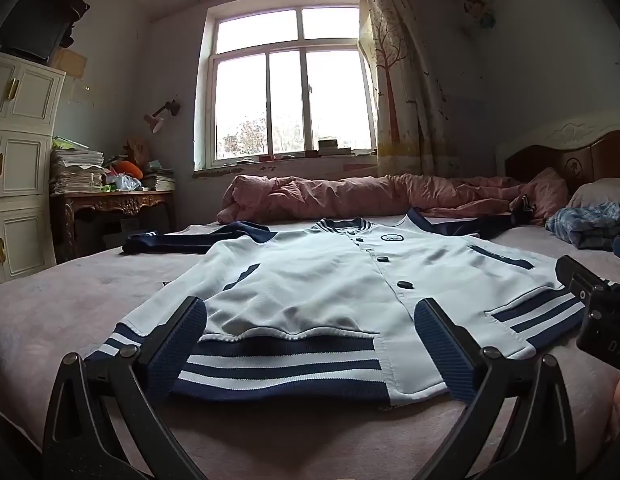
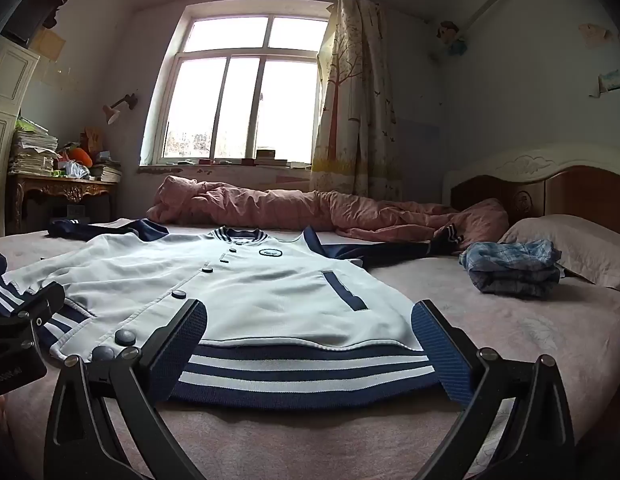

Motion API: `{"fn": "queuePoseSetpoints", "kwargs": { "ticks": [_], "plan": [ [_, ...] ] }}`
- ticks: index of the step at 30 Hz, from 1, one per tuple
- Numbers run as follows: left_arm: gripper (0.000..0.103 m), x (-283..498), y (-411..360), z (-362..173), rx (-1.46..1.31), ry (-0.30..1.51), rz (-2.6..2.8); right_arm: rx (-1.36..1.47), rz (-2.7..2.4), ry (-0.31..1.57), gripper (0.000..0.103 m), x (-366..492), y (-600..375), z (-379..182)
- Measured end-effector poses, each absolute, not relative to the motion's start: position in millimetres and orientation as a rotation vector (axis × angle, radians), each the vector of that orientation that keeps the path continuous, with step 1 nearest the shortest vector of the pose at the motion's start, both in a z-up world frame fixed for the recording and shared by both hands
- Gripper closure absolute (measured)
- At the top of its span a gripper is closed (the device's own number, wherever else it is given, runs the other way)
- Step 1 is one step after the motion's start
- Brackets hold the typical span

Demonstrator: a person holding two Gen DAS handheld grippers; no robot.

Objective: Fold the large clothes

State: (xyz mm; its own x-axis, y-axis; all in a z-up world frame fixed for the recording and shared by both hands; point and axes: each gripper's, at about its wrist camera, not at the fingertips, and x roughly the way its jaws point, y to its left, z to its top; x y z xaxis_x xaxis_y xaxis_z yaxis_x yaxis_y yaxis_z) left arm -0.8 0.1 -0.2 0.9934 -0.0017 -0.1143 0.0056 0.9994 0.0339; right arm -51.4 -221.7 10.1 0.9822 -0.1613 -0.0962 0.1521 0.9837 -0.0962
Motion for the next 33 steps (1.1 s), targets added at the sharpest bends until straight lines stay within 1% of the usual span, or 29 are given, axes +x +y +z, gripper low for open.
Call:
{"fn": "queuePoseSetpoints", "kwargs": {
  "ticks": [12, 24, 33],
  "plan": [
    [0.0, 1.9, -5.2, 1.8, 0.059, 0.135, 0.006, -0.1, -0.107, 0.113, 0.0, -49.5, -221.1, 10.7],
    [0.0, -2.9, -2.9, 2.0, 0.052, 0.105, 0.027, -0.088, -0.123, 0.111, 0.0, -50.5, -220.9, 9.0],
    [0.0, -2.3, -2.0, 1.4, 0.044, 0.12, 0.016, -0.117, -0.127, 0.109, 0.0, -49.7, -216.7, 8.8]
  ]
}}
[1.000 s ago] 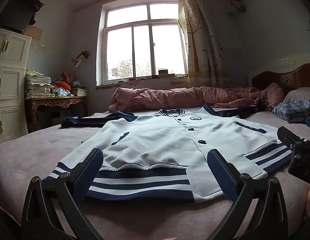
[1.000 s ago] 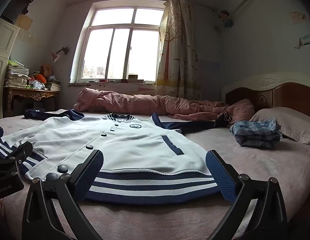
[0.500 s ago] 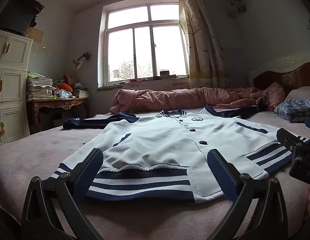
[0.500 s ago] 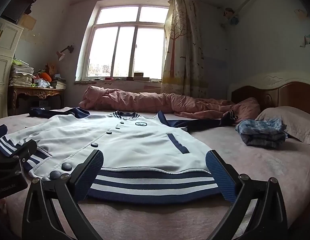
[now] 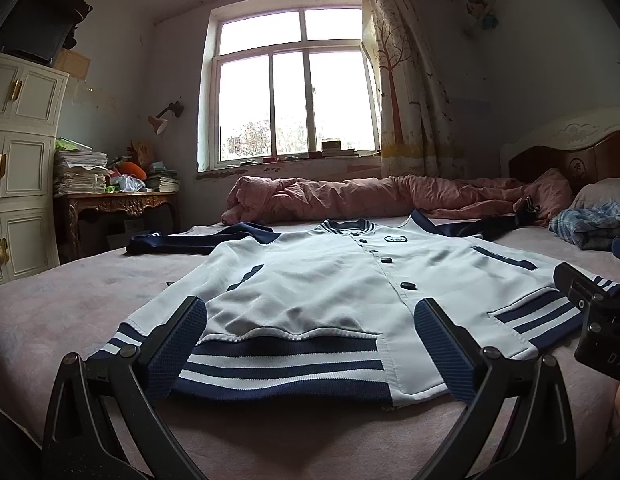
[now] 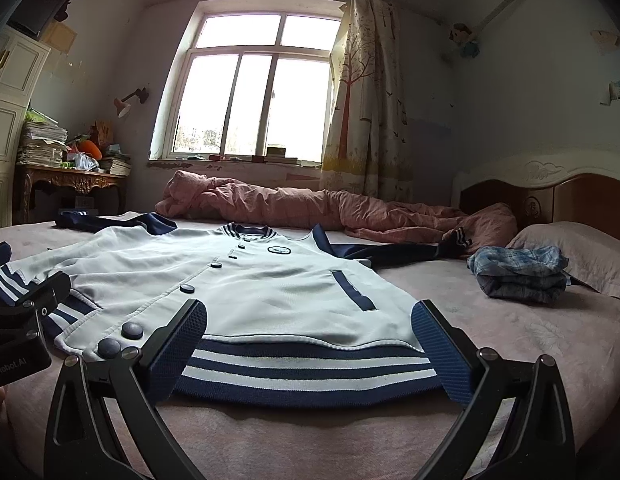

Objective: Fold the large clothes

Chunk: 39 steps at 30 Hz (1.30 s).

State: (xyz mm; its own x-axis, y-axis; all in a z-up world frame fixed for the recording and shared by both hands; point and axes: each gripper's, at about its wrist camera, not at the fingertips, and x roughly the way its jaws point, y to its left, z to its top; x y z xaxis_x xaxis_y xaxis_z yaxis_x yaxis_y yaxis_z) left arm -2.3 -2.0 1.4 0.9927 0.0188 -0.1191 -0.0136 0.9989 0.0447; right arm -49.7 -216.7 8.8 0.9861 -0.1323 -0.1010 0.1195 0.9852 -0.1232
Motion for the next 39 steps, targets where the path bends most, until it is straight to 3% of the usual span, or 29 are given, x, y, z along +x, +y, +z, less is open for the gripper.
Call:
{"fn": "queuePoseSetpoints", "kwargs": {
  "ticks": [39],
  "plan": [
    [0.0, -4.7, 3.0, -0.6, 0.016, 0.099, 0.003, -0.14, -0.135, 0.099, 0.0, -49.8, -220.4, 11.2]
  ]
}}
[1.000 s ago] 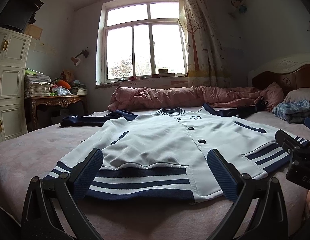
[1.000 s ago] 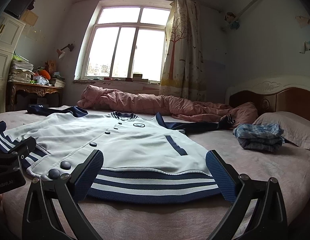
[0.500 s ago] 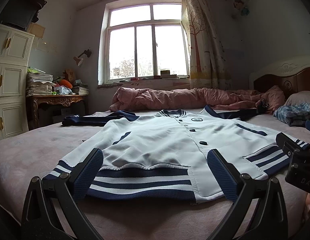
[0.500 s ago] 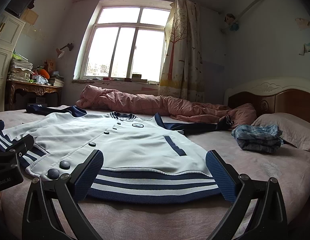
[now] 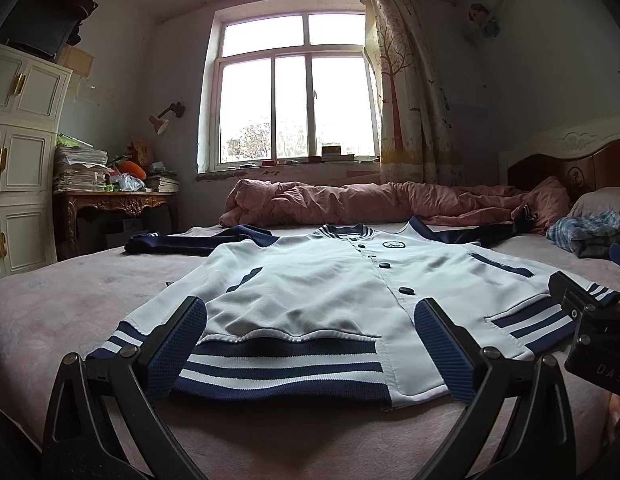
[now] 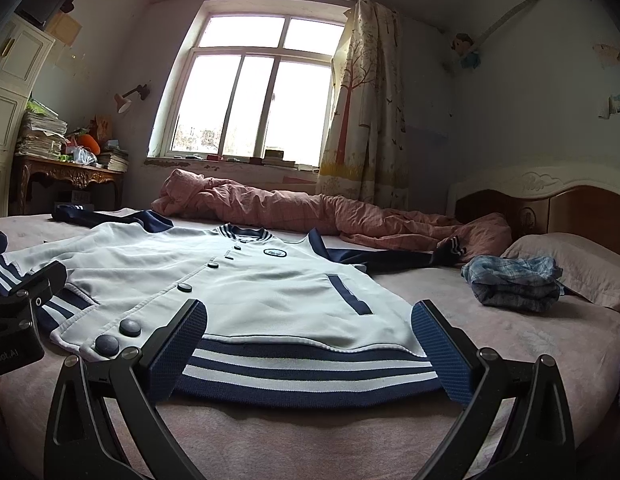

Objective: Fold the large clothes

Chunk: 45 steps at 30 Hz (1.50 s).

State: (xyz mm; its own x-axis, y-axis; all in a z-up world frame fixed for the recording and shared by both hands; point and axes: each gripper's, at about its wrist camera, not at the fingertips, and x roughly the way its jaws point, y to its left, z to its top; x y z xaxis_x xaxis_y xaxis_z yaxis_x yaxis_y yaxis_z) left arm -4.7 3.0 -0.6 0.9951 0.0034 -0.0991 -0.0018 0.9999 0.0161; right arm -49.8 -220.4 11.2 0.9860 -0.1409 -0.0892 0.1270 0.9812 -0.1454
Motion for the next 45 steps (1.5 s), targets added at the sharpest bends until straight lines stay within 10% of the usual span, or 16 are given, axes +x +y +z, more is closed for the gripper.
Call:
{"fn": "queuePoseSetpoints", "kwargs": {
  "ticks": [45],
  "plan": [
    [0.0, 5.8, 8.4, 1.4, -0.026, 0.159, -0.064, -0.099, -0.083, 0.097, 0.0, -47.5, -228.6, 4.4]
  ]
}}
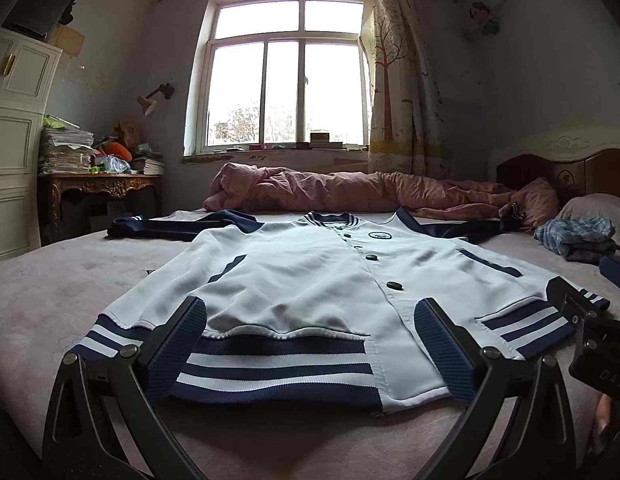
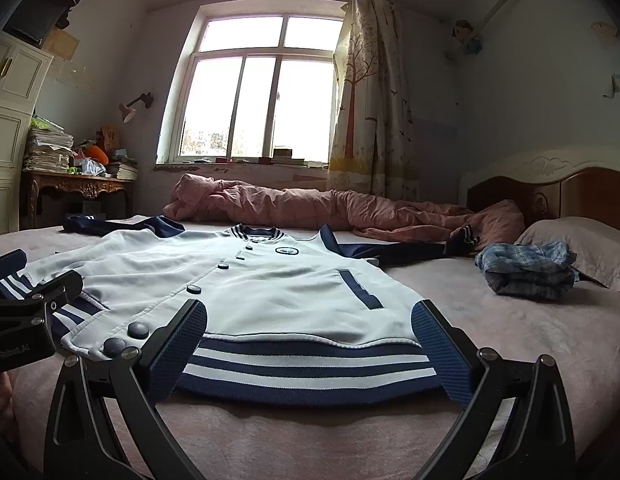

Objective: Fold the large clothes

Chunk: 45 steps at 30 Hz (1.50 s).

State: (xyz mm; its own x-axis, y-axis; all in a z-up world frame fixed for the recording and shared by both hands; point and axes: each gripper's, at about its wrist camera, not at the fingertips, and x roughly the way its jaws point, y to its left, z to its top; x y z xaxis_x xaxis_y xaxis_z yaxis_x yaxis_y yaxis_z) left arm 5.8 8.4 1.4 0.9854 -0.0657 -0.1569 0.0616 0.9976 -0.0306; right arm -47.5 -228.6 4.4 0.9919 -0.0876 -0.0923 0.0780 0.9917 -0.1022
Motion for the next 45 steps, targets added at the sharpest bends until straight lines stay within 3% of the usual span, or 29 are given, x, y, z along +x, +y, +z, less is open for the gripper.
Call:
{"fn": "queuePoseSetpoints", "kwargs": {
  "ticks": [8, 22, 27, 34, 40, 45],
  "plan": [
    [0.008, 2.4, 2.6, 3.0, 0.003, 0.143, -0.043, -0.066, -0.07, 0.11, 0.0, -46.9, -234.0, 6.4],
    [0.0, -33.1, 10.5, 43.9, -0.017, 0.071, 0.012, -0.054, -0.09, 0.195, 0.0, -64.1, -234.2, 52.4],
    [0.0, -33.1, 24.2, 44.7, -0.049, 0.136, 0.006, -0.053, -0.063, 0.21, 0.0, -69.5, -233.1, 61.4],
    [0.0, -31.1, 36.9, 46.3, -0.019, 0.191, 0.041, -0.054, -0.029, 0.272, 0.011, -76.9, -249.0, 53.2],
    [0.0, -11.8, 71.9, 37.4, -0.041, 0.351, 0.041, -0.02, -0.11, 0.378, 0.019, -68.4, -296.9, 30.9],
    [0.002, 4.9, 109.7, 20.1, -0.123, 0.455, 0.09, 0.109, -0.136, 0.431, 0.019, -58.2, -346.2, 24.0]
  ]
}}
